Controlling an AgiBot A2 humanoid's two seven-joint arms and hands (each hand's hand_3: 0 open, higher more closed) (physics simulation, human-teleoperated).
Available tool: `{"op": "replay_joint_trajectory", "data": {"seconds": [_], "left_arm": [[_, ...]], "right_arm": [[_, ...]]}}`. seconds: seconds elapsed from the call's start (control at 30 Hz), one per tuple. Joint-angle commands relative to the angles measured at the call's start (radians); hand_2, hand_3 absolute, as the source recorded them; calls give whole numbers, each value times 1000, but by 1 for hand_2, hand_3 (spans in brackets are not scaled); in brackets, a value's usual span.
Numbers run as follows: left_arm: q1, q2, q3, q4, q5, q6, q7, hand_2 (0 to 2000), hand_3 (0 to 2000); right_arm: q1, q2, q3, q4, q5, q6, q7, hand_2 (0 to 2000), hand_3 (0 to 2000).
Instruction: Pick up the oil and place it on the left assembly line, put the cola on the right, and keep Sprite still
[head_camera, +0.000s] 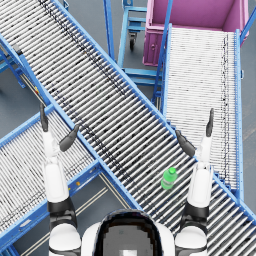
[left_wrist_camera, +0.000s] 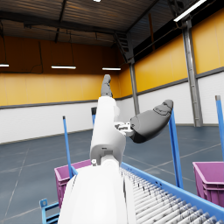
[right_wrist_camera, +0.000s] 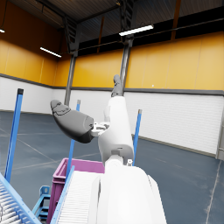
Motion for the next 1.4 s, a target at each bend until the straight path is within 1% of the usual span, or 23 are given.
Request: {"op": "replay_joint_trajectory", "data": {"seconds": [0.03, 0.13, 0.23, 0.27, 0.3, 0.43, 0.47, 0.5, 0.53, 0.6, 0.63, 0.67, 0.7, 0.77, 0.8, 0.9, 0.93, 1.0, 1.03, 1.07, 1.1, 1.2, 1.4], "left_arm": [[-1, 1, 0, 0, 0, 0, 0, 0, 0], [-2, 2, 0, 0, 0, 0, 0, 0, 0], [12, 1, -7, -7, 0, 0, 0, 0, 0], [-3, 3, -2, -1, 0, 0, 0, 0, 0], [9, 2, -5, -7, 0, 0, 0, 0, 0], [-10, 7, 0, -6, 0, 0, 0, 0, 0], [3, 6, 5, -5, 0, 0, 0, 0, 0], [-12, 8, 2, -5, 0, 0, 0, 0, 0], [2, 7, 7, -11, 0, 0, 0, 0, 0], [-12, 10, 6, -7, 0, 0, 0, 0, 0], [8, 9, 9, -13, 0, 0, 0, 0, 0], [-10, 11, 8, -9, 0, 0, 0, 0, 0], [11, 9, 3, -18, 0, 0, 0, 0, 0], [-7, 12, 7, -14, 0, 0, 0, 0, 0], [8, 11, -1, -28, 0, 0, 0, 0, 0], [11, 12, -2, -28, 0, 0, 0, 0, 0], [-5, 15, 2, -25, 0, 0, 0, 0, 0], [-4, 15, 1, -25, 0, 0, 0, 0, 0], [-3, 16, 0, -26, 0, 0, 0, 0, 0], [-3, 16, 0, -26, 0, 0, 0, 0, 0], [11, 14, 2, -24, 0, 0, 0, 0, 0], [8, 16, 0, -29, 0, 0, 0, 0, 0], [-9, 21, -4, -28, 0, 0, 0, 0, 0]], "right_arm": [[0, -1, -1, -1, 0, 0, 0, 0, 0], [10, -1, -1, -1, 0, 0, 0, 0, 0], [-21, -6, -4, -4, 0, 0, 0, 0, 0], [-37, -8, -4, -9, 0, 0, 0, 0, 0], [-43, -10, -1, -9, 0, 0, 0, 0, 0], [-47, -14, 6, -14, 0, 0, 0, 0, 0], [-52, -15, 4, -13, 0, 0, 0, 0, 0], [-54, -16, 5, -14, 0, 0, 0, 0, 0], [-41, -15, 1, -14, 0, 0, 0, 0, 0], [-55, -18, 2, -15, 0, 0, 0, 0, 0], [-56, -18, 0, -14, 0, 0, 0, 0, 0], [-45, -17, -8, -4, 0, 0, 0, 0, 0], [-42, -17, -8, -3, 0, 0, 0, 0, 0], [-55, -20, -4, -9, 0, 0, 0, 0, 0], [-40, -18, -10, 3, 0, 0, 0, 0, 0], [-38, -20, -4, 6, 0, 0, 0, 0, 0], [-37, -21, -8, 5, 0, 0, 0, 0, 0], [-50, -24, -6, 0, 0, 0, 0, 0, 0], [-31, -22, -3, -3, 0, 0, 0, 0, 0], [-47, -24, -5, -2, 0, 0, 0, 0, 0], [-30, -23, -7, -4, 0, 0, 0, 0, 0], [-46, -27, -6, -4, 0, 0, 0, 0, 0], [-36, -28, -5, 2, 0, 0, 0, 0, 0]]}}
